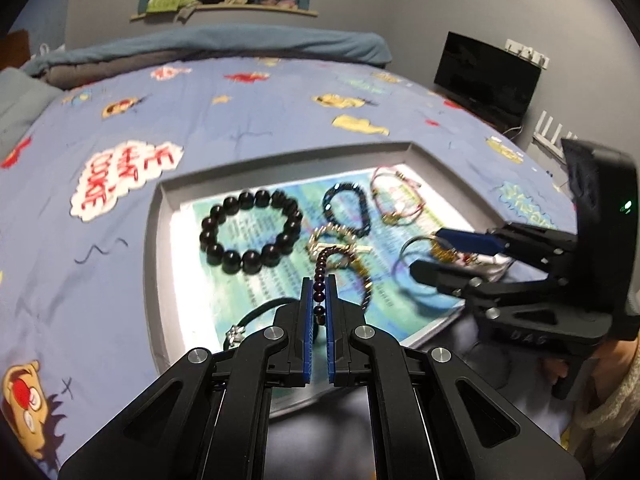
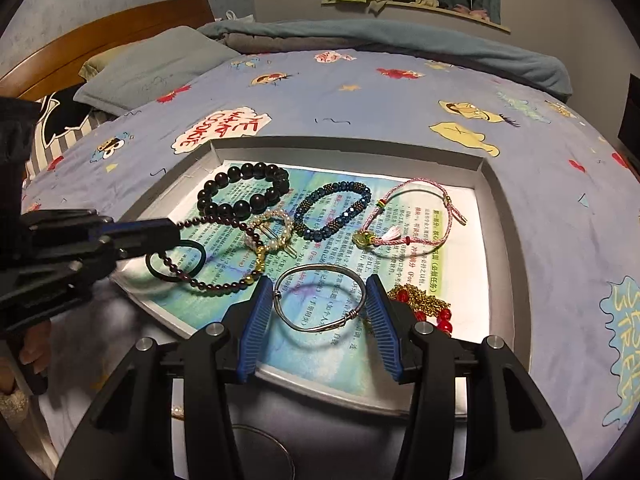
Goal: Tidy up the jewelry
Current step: 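Open left tool over the box while right tool releases the silver bangle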
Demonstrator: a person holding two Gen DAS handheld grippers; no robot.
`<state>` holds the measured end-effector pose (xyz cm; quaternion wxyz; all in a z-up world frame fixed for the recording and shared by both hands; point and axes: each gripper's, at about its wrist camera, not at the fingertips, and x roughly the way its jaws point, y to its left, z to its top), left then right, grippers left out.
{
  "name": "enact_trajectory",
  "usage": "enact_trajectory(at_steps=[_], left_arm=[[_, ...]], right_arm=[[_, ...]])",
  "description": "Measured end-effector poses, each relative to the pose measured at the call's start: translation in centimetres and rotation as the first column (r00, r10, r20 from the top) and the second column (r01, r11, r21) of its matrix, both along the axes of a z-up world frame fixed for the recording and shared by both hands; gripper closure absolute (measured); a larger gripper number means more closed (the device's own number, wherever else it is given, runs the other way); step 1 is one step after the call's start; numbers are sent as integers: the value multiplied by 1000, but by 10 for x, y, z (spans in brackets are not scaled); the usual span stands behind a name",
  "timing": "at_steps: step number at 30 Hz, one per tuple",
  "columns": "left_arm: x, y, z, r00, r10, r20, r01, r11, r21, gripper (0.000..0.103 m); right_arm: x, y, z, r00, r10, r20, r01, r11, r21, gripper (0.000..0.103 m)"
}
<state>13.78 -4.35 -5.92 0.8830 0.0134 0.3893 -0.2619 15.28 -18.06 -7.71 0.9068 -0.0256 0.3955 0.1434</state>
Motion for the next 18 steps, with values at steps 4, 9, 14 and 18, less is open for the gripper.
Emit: enact_trajectory(at_steps=[4, 9, 14, 18], left_arm=[[2, -4, -7, 1000, -14, -15, 14, 1000, 9, 97], [1, -9, -10, 999, -33, -18, 33, 999, 16, 97], [1, -10, -15, 999, -40, -36, 41, 999, 17, 97], [1, -6, -15, 998, -44, -54, 44, 999, -7, 97]], right_arm=[[6, 1, -2, 999, -7, -31, 7, 1000, -4, 55], [10, 0, -4, 998, -13, -60, 13, 1000, 2, 55], [10, -2, -4, 997, -16, -71, 17, 1000, 10, 54], [9, -2, -3, 997, -21, -70, 21, 1000, 9, 52]])
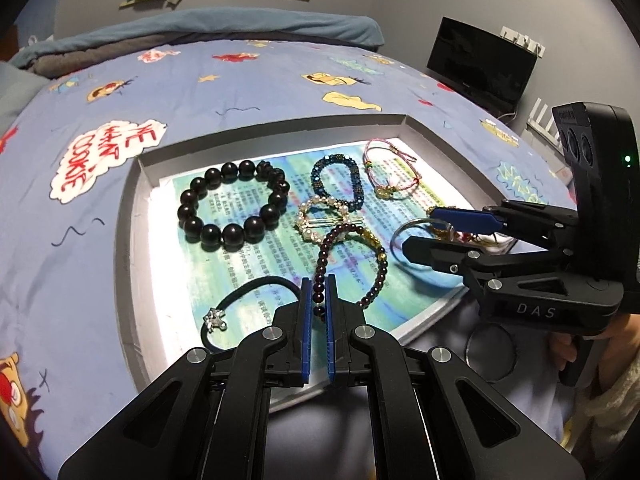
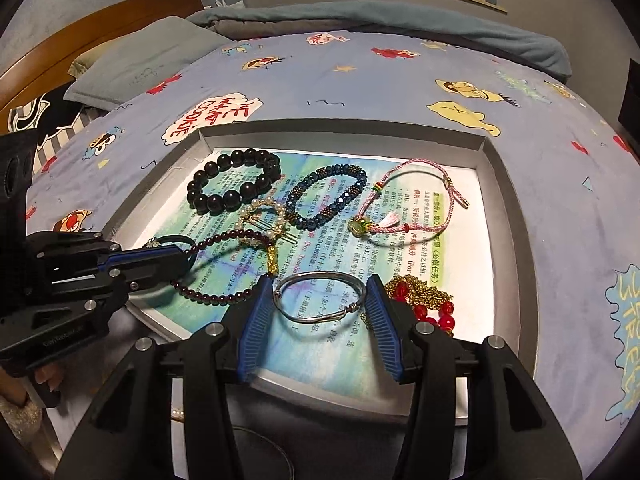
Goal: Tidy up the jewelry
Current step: 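Open left tool over the box while right tool releases the silver bangle, then move left tool to pearl hairpin while right tool moves to silver ring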
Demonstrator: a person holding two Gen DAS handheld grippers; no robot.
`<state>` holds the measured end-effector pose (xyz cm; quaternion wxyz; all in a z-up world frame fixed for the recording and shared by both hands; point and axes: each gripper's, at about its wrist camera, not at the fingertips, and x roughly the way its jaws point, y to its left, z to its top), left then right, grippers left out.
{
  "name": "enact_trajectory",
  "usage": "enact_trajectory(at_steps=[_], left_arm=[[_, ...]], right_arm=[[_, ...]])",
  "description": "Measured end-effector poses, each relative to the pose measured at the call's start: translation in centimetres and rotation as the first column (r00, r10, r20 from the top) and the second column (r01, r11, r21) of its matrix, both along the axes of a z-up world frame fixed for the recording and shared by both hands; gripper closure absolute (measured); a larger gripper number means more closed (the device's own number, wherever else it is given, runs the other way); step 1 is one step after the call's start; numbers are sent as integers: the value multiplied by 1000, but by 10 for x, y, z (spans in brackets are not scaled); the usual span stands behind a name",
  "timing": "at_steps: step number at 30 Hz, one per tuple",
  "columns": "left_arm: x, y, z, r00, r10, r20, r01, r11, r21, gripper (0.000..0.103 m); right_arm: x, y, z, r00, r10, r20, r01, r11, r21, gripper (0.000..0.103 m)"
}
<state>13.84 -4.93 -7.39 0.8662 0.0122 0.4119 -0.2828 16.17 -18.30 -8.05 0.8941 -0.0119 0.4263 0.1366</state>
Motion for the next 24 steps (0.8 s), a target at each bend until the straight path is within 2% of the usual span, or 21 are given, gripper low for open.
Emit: enact_trajectory(at_steps=[2, 6, 10, 15, 19, 21, 24], left_arm=[[-2, 1, 1, 1000, -8, -5, 8, 1000, -9, 97], [-5, -1, 4, 1000, -7, 8, 7, 1000, 16, 97], [-7, 2, 9, 999, 20, 28, -21, 1000, 19, 74], [-15, 9, 24, 995, 49, 84, -50, 999, 19, 71], [-20, 15, 37, 988, 93, 126, -98, 995, 32, 49], [-24, 19, 44, 983, 113, 143, -119, 992, 34, 45], [-29, 24, 54, 976, 140, 168, -148, 988, 37, 32]], right_arm=[[-2, -1, 2, 1000, 2, 7, -2, 1000, 3, 42], [-6, 1, 4, 1000, 7, 17, -7, 1000, -6, 42], [-12, -1, 10, 1000, 3, 29, -3, 1000, 0, 41], [-20, -3, 19, 999, -6, 49, 5, 1000, 12, 36], [-30, -4, 30, 998, -6, 69, 4, 1000, 17, 31], [-36, -5, 36, 996, -8, 84, 7, 1000, 13, 28], [-45, -8, 47, 994, -14, 106, 12, 1000, 16, 21]])
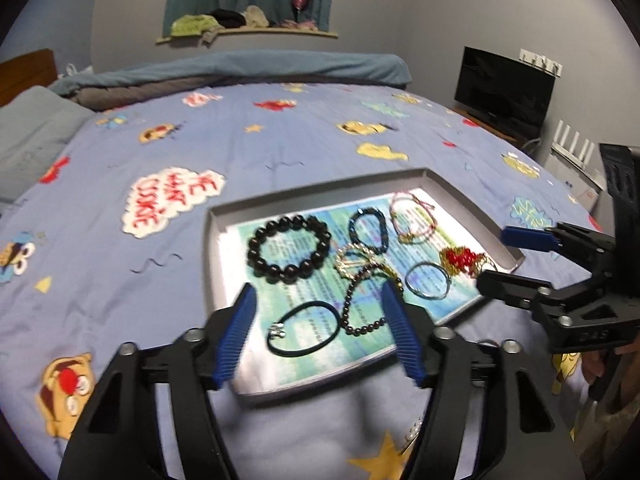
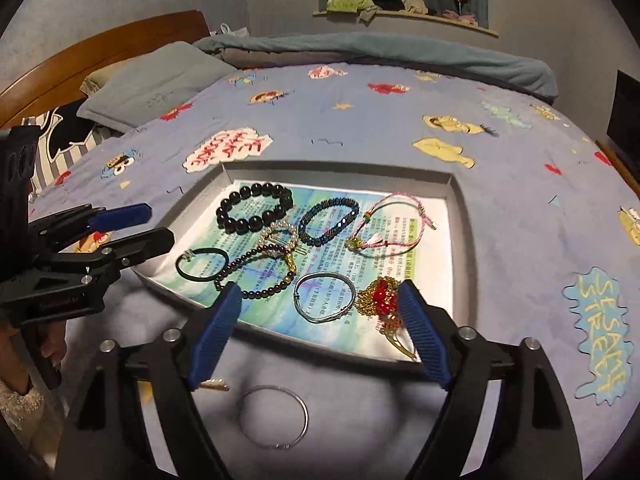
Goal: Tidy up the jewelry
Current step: 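Move left tool to pearl hairpin while right tool moves to silver ring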
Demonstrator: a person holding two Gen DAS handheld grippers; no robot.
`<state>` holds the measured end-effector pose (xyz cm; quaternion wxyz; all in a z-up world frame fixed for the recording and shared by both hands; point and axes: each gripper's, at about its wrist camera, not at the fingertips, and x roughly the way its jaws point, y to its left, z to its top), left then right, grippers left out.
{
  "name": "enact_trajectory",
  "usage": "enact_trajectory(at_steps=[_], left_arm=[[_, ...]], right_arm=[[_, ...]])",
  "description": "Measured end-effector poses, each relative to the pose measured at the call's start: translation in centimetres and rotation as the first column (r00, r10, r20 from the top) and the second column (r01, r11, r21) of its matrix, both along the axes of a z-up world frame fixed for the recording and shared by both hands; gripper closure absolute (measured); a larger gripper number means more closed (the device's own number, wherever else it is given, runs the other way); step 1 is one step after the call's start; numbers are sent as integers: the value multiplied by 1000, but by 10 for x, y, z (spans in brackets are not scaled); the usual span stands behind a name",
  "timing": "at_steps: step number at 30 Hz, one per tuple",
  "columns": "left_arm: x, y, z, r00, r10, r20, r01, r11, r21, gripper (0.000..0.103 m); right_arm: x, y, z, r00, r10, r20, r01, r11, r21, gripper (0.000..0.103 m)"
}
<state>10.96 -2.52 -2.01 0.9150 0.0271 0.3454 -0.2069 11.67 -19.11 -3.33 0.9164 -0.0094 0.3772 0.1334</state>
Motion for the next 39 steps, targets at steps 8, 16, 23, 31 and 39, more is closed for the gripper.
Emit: enact_trajectory(at_steps=[8, 16, 23, 31, 39], left_arm=[[-19, 19, 33, 997, 63, 53, -62, 998, -26, 11], [-42, 28, 52, 991, 90, 97, -90, 996, -8, 9], [-63, 35, 53, 988, 105, 116, -109, 994, 25, 9], [-86, 38, 37, 988, 113, 105, -121, 990, 70, 8], [-95, 36, 9, 990, 114, 77, -120, 989, 86, 8]], right_arm=[[-26, -8, 32, 996, -42, 77, 42, 999, -3, 6], [-50, -19, 53, 985, -96, 143, 94, 995, 22, 6], [-69, -24, 60, 976, -121, 182, 119, 993, 24, 6], [-87, -22, 47, 975, -111, 195, 116, 993, -12, 6], [-94, -16, 19, 978, -102, 183, 114, 992, -56, 6]])
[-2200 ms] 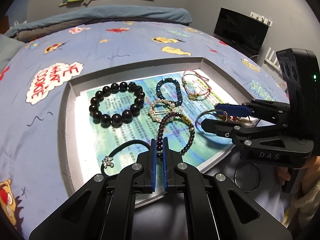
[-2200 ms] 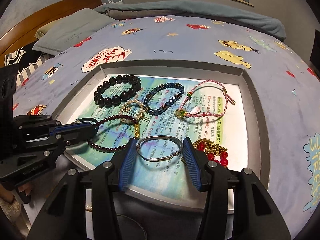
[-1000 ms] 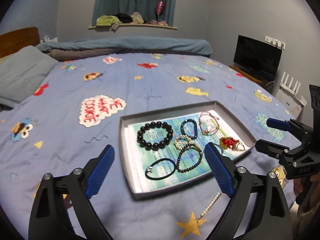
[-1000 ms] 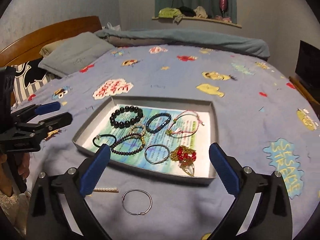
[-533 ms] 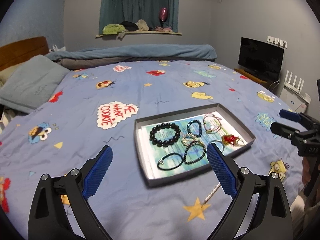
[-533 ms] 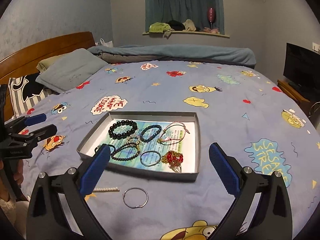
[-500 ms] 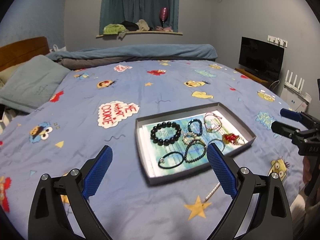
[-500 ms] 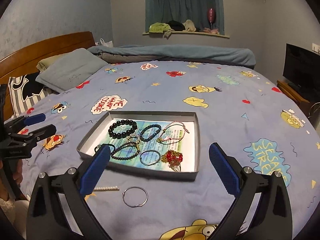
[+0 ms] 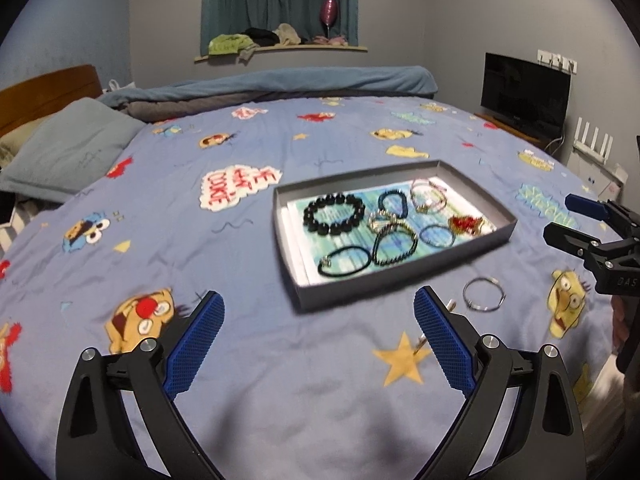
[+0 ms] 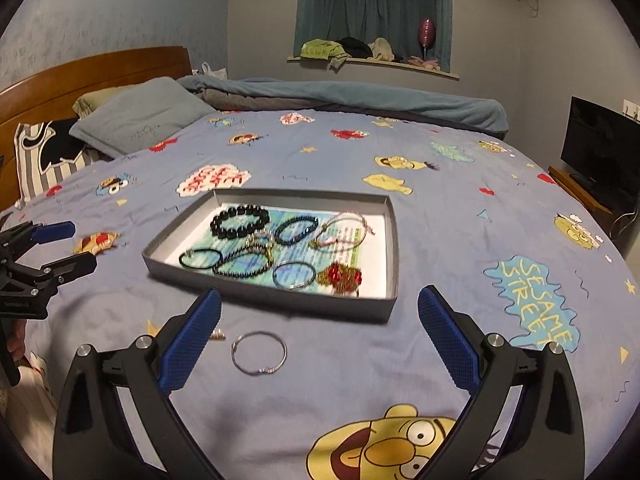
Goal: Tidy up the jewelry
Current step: 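Move left tool to pearl hairpin while right tool moves to silver ring, then grasp pearl hairpin with left tool while right tool grasps silver ring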
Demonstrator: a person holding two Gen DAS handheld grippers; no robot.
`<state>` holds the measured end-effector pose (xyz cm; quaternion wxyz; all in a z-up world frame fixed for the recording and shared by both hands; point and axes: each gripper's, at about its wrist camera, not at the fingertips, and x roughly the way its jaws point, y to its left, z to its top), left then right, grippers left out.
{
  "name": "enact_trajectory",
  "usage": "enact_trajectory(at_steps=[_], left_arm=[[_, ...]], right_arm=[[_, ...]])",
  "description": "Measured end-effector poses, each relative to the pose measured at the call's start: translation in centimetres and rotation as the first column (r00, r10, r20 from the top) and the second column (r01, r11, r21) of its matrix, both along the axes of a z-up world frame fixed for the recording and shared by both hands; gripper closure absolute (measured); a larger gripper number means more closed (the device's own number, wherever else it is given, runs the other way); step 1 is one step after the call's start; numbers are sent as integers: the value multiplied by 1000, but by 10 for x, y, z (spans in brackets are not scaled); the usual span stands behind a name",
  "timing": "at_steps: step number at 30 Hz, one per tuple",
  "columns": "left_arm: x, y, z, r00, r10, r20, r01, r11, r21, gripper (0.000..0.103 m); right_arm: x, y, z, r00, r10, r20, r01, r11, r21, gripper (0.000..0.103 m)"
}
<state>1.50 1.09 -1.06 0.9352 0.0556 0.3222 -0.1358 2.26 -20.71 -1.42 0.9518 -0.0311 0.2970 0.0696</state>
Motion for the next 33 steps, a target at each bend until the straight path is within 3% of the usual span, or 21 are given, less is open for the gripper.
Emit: enact_trajectory(at_steps=[6, 15, 25, 33], left_arm=[[2, -4, -19, 1000, 19, -1, -19, 1000, 19, 7], [6, -16, -46, 1000, -3, -22, 5, 998, 66, 7], [9, -30, -63, 996, -84, -32, 85, 996, 33, 7], [9, -52, -74, 987, -153, -42, 156, 986, 60, 7]], right_arm=[[-5, 11, -25, 999, 33, -19, -34, 998, -61, 6], [-2, 24, -59, 996, 75, -46, -79, 994, -72, 6], [11, 30, -83, 993, 100, -63, -105, 991, -78, 7], [13, 32, -87, 988, 135, -73, -140, 988, -67, 34]])
